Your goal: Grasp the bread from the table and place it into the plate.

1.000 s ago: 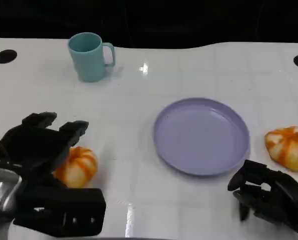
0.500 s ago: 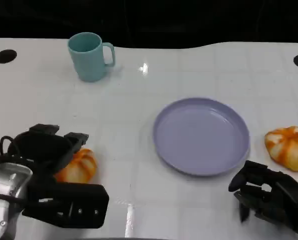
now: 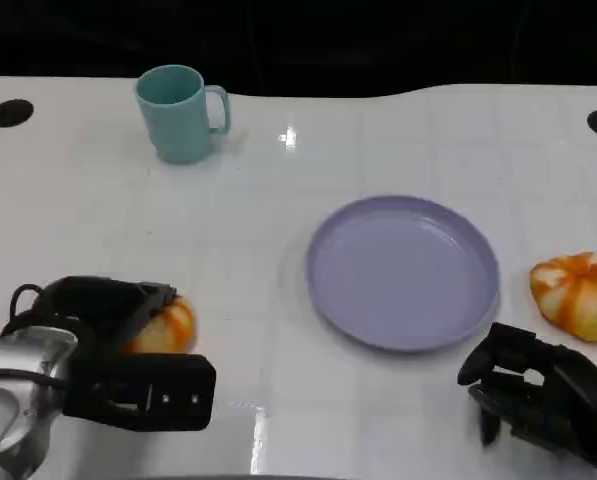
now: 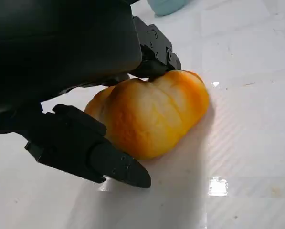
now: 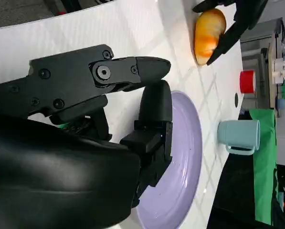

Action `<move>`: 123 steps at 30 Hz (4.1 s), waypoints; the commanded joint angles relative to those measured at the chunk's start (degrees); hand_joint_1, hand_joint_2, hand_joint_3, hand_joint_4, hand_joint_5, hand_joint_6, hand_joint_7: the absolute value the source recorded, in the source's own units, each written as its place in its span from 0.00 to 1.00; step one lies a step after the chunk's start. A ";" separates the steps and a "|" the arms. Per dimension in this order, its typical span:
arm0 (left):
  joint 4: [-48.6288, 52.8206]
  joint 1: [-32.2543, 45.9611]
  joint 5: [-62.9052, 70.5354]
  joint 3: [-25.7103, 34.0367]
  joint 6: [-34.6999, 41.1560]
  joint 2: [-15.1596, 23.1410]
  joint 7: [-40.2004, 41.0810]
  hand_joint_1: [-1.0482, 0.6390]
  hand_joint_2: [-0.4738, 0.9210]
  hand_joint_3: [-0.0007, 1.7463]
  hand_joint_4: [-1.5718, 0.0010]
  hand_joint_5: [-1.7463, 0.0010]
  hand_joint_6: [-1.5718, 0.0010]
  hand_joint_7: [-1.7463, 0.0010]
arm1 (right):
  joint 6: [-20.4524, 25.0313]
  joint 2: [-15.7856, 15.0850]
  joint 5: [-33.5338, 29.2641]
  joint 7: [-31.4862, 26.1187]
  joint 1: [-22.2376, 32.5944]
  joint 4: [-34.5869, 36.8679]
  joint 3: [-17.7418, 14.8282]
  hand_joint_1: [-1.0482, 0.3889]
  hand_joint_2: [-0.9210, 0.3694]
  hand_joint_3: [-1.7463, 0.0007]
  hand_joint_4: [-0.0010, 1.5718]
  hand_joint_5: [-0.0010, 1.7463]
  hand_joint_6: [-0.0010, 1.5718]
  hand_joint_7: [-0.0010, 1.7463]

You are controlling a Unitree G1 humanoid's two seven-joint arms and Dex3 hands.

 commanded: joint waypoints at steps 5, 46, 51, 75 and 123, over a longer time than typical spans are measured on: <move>6.93 0.00 -4.48 0.01 -5.72 0.49 11.24 0.52 0.73 0.56 0.50 0.10 0.20 0.96 | 1.43 -0.48 -0.48 0.17 1.32 0.85 -0.01 0.37 0.00 0.84 0.42 1.00 0.41 0.81; -0.17 0.76 -10.93 4.61 -17.30 -3.06 29.34 0.55 0.57 0.94 0.49 0.00 0.62 0.00 | 1.54 -0.49 -0.60 0.36 1.19 1.23 -0.10 0.37 0.00 0.84 0.42 1.00 0.42 0.80; 1.57 -2.38 -10.37 3.34 -18.86 -4.51 29.70 0.52 0.58 0.93 0.49 0.00 0.62 0.00 | 1.44 -0.45 -0.67 0.29 1.13 1.20 0.04 0.37 0.00 0.84 0.42 1.00 0.42 0.80; 14.73 -17.65 -6.22 -3.91 -19.90 -14.30 33.65 0.51 0.66 0.66 0.47 0.00 0.61 0.00 | 2.84 -0.60 -0.43 0.49 2.19 -0.54 0.21 0.37 0.00 0.85 0.42 1.00 0.41 0.80; 42.36 -38.32 -1.42 -18.12 -11.34 -29.76 24.17 0.15 1.00 0.27 1.00 0.74 0.99 0.79 | 1.72 -0.52 0.36 1.41 0.66 2.31 -0.24 0.36 0.00 0.85 0.45 1.00 0.42 0.83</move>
